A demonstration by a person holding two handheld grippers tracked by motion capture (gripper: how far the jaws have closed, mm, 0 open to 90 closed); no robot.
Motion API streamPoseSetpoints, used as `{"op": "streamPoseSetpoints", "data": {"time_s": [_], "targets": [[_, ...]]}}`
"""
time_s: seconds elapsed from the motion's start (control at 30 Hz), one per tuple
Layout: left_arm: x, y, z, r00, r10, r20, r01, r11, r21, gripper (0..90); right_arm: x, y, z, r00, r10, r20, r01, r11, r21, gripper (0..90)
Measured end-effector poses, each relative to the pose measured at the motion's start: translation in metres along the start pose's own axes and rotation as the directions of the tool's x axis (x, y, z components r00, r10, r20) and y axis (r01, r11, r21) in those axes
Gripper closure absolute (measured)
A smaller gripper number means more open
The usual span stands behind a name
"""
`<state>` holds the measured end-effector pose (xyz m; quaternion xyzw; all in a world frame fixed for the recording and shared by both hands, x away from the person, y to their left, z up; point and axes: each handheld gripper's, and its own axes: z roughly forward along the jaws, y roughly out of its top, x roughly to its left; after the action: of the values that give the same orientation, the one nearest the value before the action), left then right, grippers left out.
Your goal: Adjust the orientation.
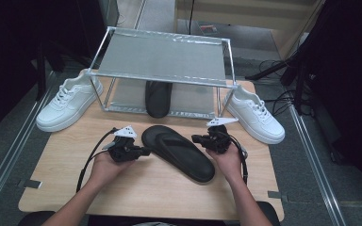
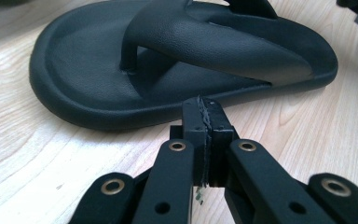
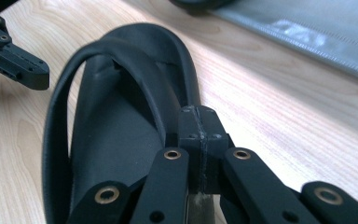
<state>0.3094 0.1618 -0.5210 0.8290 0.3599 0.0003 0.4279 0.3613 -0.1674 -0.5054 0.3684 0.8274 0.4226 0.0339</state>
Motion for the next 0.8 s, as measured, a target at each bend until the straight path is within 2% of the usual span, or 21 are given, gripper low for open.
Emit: {"op": "streamPoseSetpoints", "data": {"time_s": [0.1, 0.5, 0.63, 0.8], "targets": [[0.0, 0.0, 0.003, 1.0, -0.009, 0.0, 0.009, 0.9999, 0.006, 90.0, 0.001, 0.0, 0.002, 0.9999, -0.006, 0.01, 0.006, 1.0, 0.007, 90.0], [0.0, 0.0, 0.01, 1.0, 0.002, -0.003, -0.002, 0.9999, 0.017, 90.0, 0.005, -0.003, 0.0, 1.0, -0.007, -0.002, 0.007, 1.0, 0.015, 90.0], [0.004, 0.0, 0.015, 0.9997, 0.017, -0.019, -0.016, 0.9992, 0.036, 90.0, 0.008, -0.004, 0.0, 1.0, -0.009, 0.001, 0.009, 1.0, 0.018, 90.0], [0.008, 0.001, 0.019, 0.9999, 0.0, -0.012, 0.001, 0.9995, 0.033, 90.0, 0.01, -0.007, -0.002, 1.0, -0.007, -0.003, 0.007, 1.0, 0.012, 90.0]]}}
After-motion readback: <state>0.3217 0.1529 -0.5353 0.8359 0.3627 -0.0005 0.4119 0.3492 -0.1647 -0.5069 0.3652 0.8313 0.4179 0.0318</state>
